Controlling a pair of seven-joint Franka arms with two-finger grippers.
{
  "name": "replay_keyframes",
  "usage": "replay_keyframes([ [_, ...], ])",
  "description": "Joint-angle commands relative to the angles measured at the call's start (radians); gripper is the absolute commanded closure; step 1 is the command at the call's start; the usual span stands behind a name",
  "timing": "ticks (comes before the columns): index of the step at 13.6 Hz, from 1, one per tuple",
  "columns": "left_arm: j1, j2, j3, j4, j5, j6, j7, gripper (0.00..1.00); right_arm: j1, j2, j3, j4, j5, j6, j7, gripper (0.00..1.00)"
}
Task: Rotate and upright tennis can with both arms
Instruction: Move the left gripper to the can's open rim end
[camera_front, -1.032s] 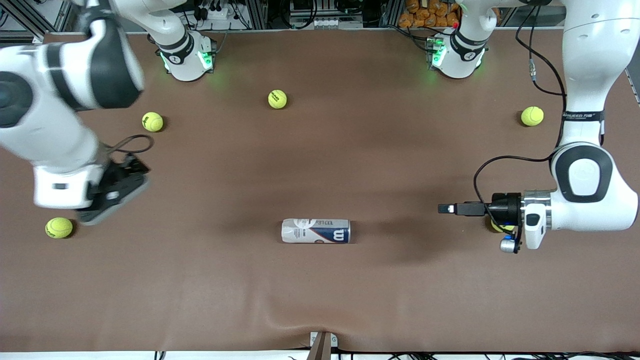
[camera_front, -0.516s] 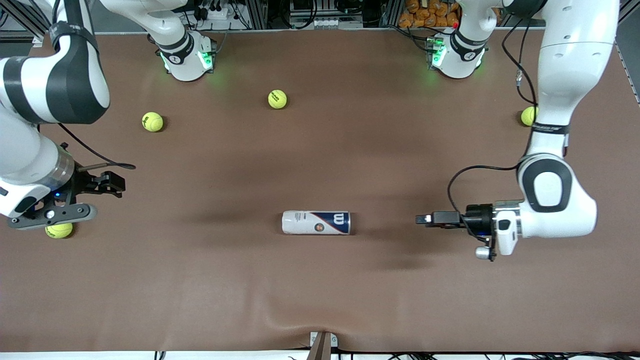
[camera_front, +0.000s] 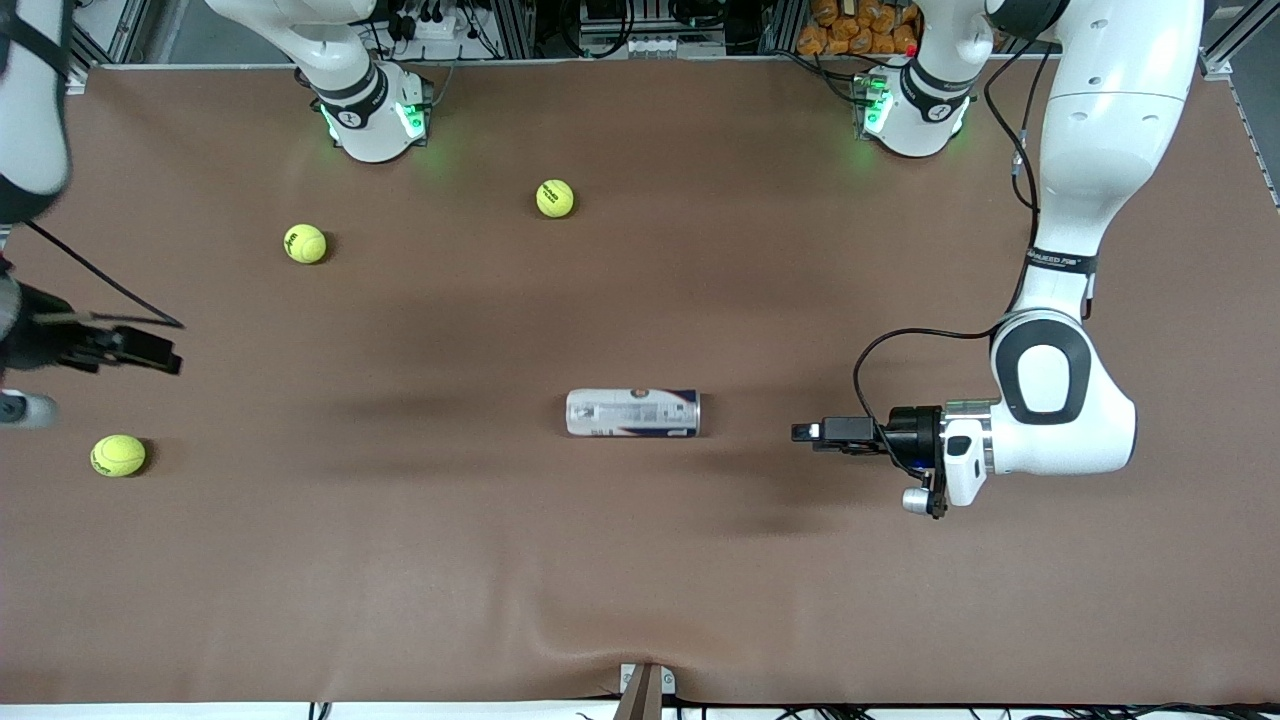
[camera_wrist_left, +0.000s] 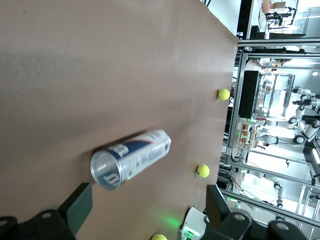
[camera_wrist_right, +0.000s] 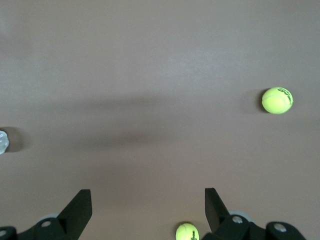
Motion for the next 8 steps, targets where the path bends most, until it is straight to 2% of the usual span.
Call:
replay_keyframes([
  [1, -0.046, 0.02, 0.004, 0.007, -0.04, 0.064, 0.024, 0.0, -0.013, -0.152, 0.018, -0.147, 0.013, 0.01, 0.012, 0.0],
  [8, -0.06, 0.023, -0.019, -0.049, -0.106, 0.085, 0.102, 0.0, -0.002, -0.279, 0.024, -0.172, -0.013, -0.061, 0.023, 0.0],
])
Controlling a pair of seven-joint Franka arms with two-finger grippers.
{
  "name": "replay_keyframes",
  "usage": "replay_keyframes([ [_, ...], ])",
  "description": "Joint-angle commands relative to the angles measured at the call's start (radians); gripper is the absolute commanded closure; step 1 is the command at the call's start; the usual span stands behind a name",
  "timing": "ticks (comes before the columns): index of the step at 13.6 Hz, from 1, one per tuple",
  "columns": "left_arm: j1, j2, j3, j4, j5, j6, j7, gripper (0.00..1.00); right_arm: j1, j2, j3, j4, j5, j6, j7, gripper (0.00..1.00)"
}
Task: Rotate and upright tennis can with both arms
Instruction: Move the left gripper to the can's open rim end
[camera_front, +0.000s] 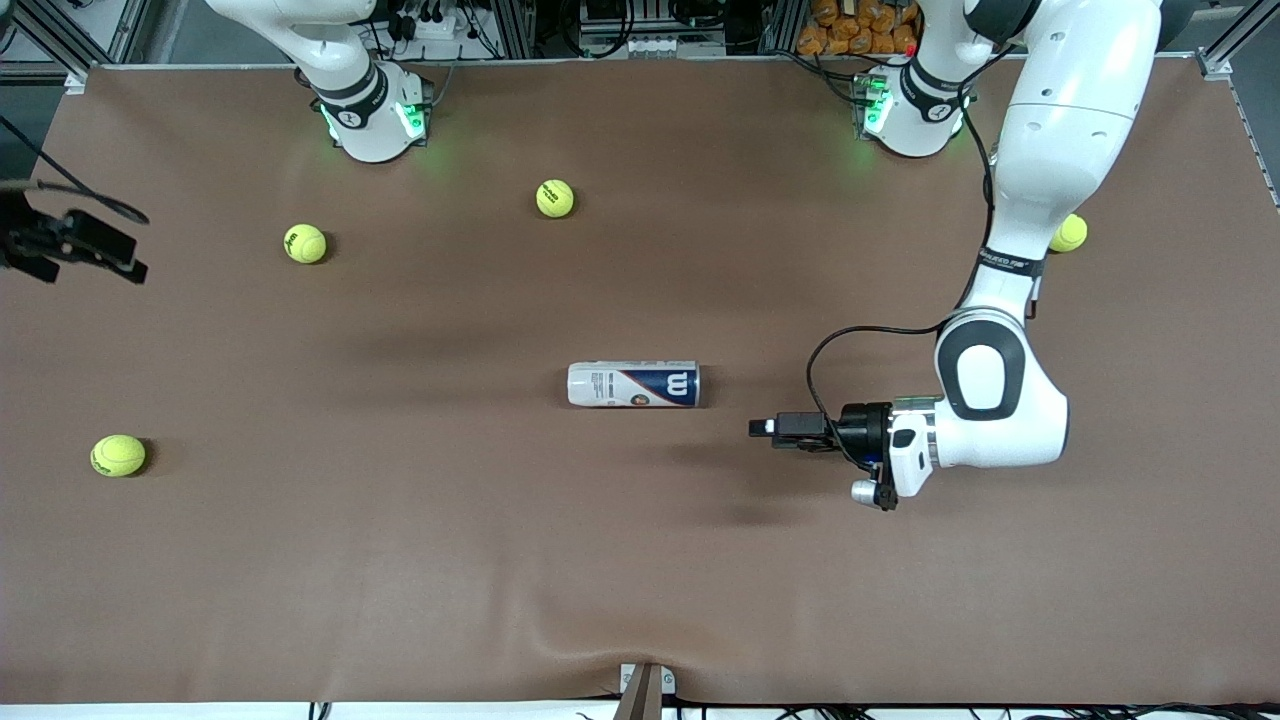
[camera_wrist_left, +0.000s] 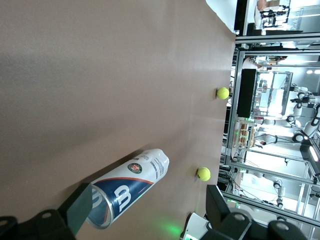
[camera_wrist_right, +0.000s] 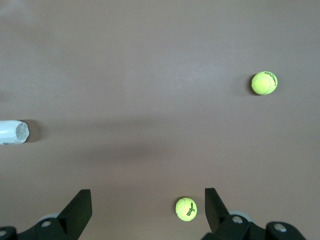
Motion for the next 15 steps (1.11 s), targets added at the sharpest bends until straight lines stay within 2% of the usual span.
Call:
replay_keyframes([
  [1, 0.003, -0.008, -0.005, -0.011, -0.029, 0.012, 0.027, 0.0, -0.001, -0.07, 0.017, -0.069, -0.01, 0.001, 0.022, 0.0],
  [5, 0.001, -0.008, -0.005, -0.023, -0.038, 0.012, 0.032, 0.0, 0.007, -0.114, 0.032, -0.075, -0.028, -0.028, 0.026, 0.0],
  [11, -0.003, 0.011, -0.007, -0.024, -0.075, 0.014, 0.067, 0.0, 0.003, -0.076, 0.035, -0.001, -0.017, -0.031, 0.023, 0.0],
  [15, -0.015, 0.043, -0.007, -0.024, -0.101, 0.024, 0.107, 0.0, 0.001, -0.068, 0.032, 0.005, -0.022, -0.03, 0.02, 0.0],
])
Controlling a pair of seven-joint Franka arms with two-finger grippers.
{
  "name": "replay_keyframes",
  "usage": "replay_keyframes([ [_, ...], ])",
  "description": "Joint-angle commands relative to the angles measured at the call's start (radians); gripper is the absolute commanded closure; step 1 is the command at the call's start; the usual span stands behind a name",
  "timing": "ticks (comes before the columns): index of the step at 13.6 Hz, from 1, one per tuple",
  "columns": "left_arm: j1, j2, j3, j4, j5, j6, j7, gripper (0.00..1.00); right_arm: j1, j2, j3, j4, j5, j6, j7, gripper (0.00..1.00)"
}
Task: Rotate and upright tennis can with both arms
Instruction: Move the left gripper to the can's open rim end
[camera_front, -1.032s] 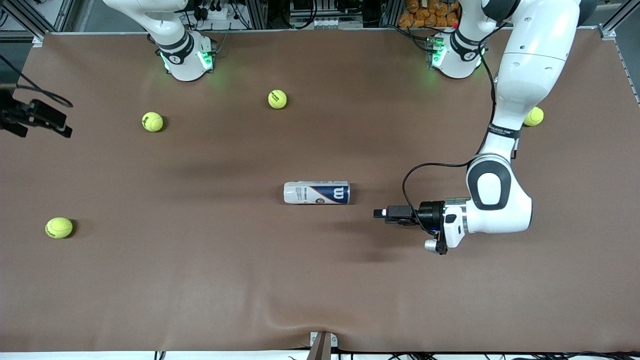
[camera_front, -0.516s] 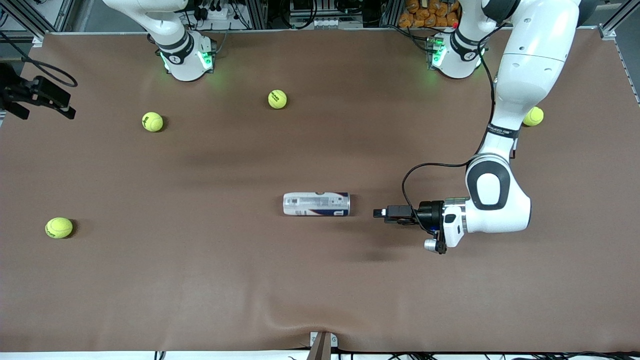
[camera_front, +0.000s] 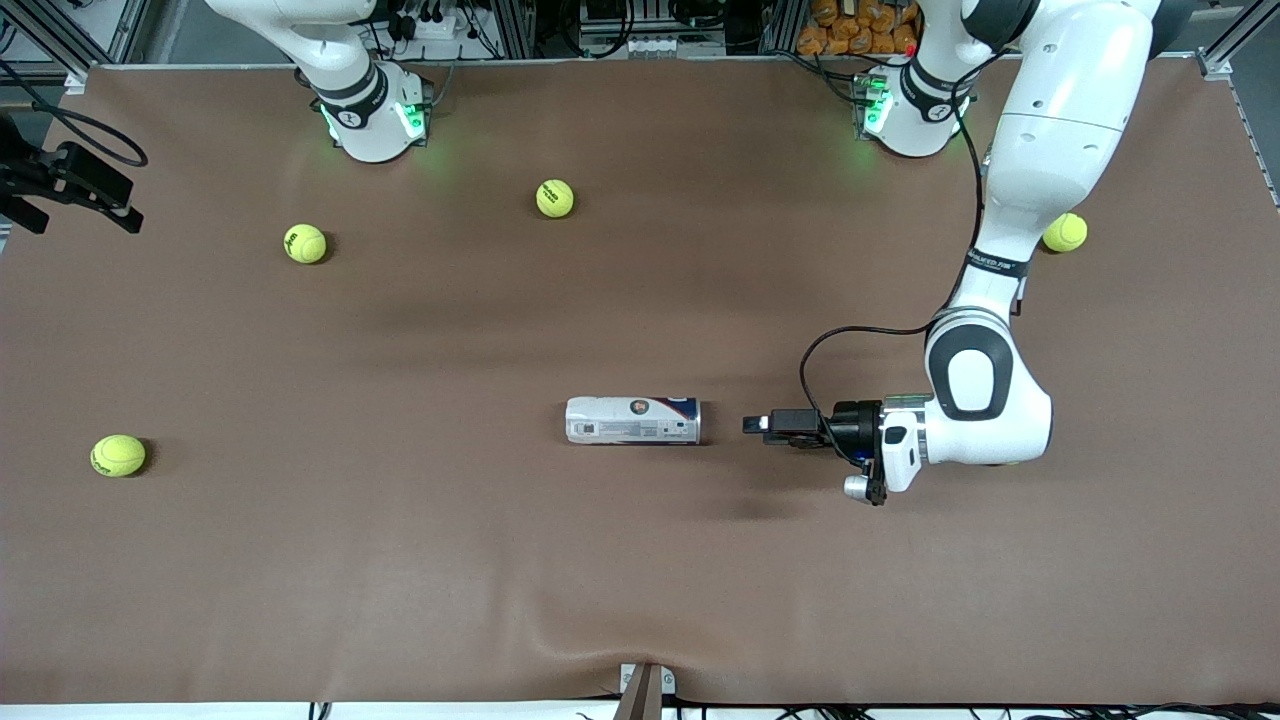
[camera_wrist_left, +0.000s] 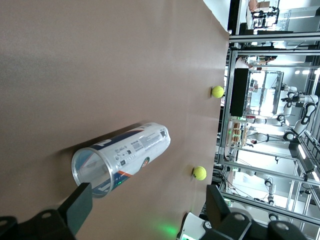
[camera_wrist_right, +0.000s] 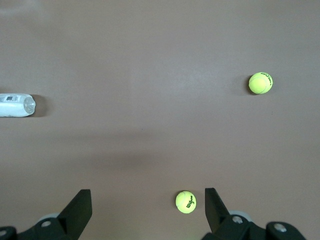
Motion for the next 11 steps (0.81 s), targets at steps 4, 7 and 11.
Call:
replay_keyframes([
  [4, -0.059, 0.071, -0.002, -0.021, -0.136, 0.055, 0.147, 0.0, 0.001, 0.018, 0.004, 0.032, -0.015, -0.01, 0.012, 0.0],
  [7, -0.093, 0.063, -0.002, -0.079, -0.178, 0.07, 0.175, 0.0, -0.007, 0.025, 0.004, 0.032, -0.016, -0.01, 0.011, 0.0],
  [11, -0.079, 0.057, -0.037, -0.143, -0.186, 0.07, 0.253, 0.0, -0.053, 0.027, 0.001, 0.047, -0.002, -0.004, 0.02, 0.0],
])
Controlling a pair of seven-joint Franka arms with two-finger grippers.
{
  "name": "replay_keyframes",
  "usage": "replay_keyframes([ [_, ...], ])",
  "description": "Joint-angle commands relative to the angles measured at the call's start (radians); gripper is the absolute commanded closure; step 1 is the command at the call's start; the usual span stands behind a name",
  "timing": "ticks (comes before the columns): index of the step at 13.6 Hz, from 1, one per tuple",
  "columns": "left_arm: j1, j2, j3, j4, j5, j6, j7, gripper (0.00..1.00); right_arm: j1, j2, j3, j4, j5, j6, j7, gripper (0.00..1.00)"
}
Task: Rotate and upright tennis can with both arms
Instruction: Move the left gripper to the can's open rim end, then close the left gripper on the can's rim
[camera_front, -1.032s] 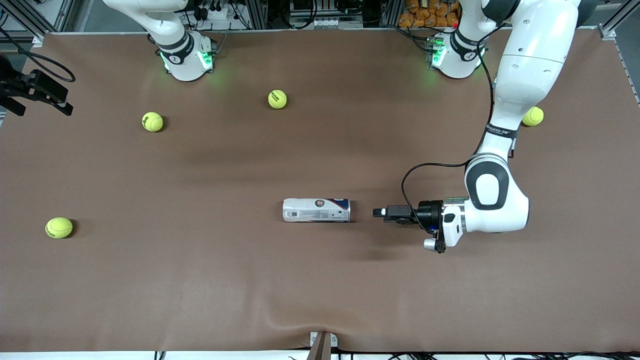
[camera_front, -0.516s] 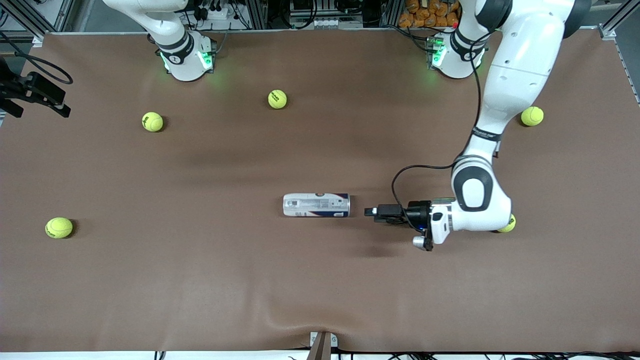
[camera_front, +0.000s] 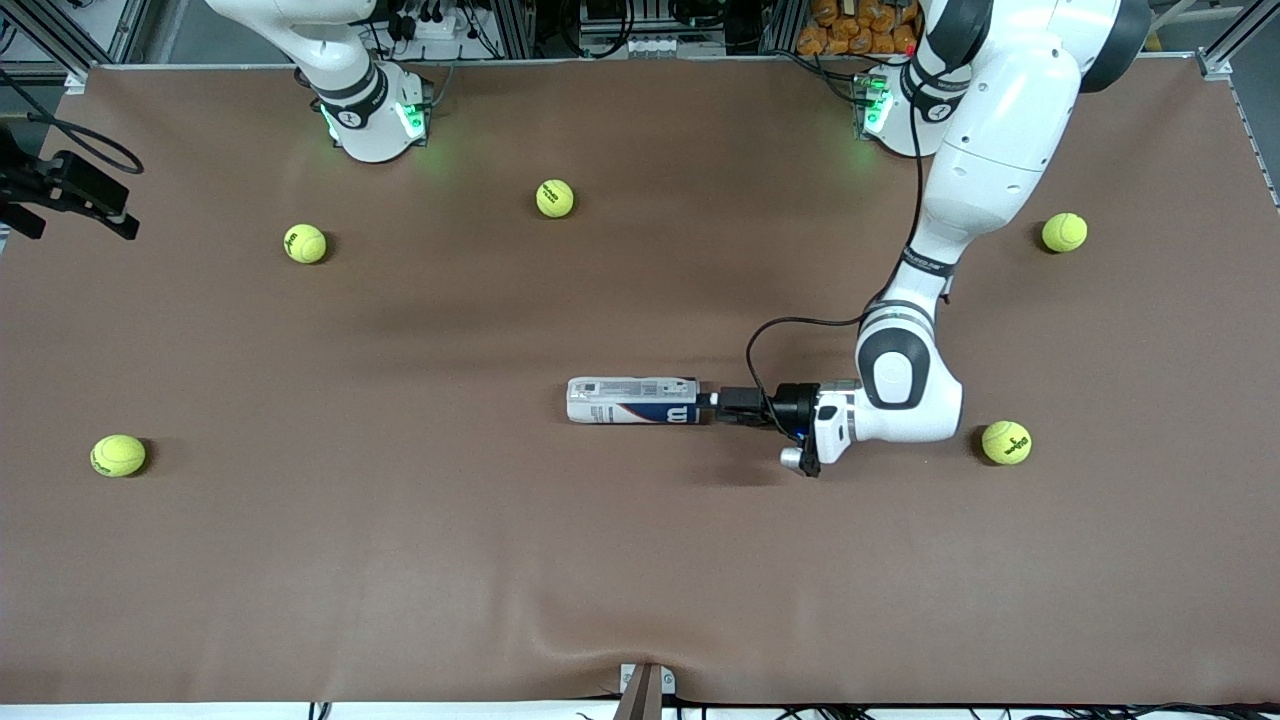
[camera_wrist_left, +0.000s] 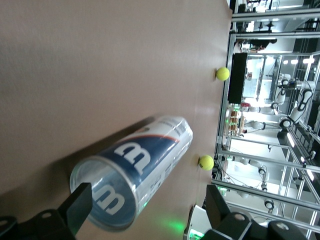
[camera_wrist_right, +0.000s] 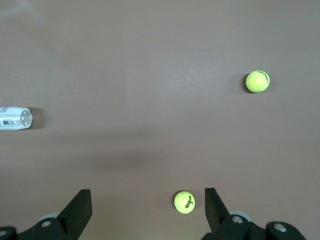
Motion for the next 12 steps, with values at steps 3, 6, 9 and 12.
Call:
replay_keyframes([
  [3, -0.007, -0.022, -0.019, -0.04, -0.102, 0.018, 0.056, 0.0, -0.045, 0.029, 0.009, 0.037, 0.002, -0.001, 0.018, 0.0],
  [6, -0.052, -0.017, -0.017, -0.026, -0.159, 0.042, 0.06, 0.0, -0.033, 0.028, 0.012, 0.039, 0.003, 0.002, 0.018, 0.0],
  [9, -0.061, -0.016, -0.015, -0.023, -0.156, 0.059, 0.098, 0.31, -0.039, 0.029, 0.013, 0.045, 0.005, 0.002, 0.018, 0.0],
  [12, -0.044, -0.02, -0.015, -0.023, -0.156, 0.072, 0.132, 1.0, -0.045, 0.046, 0.012, 0.042, 0.003, -0.003, 0.018, 0.0],
])
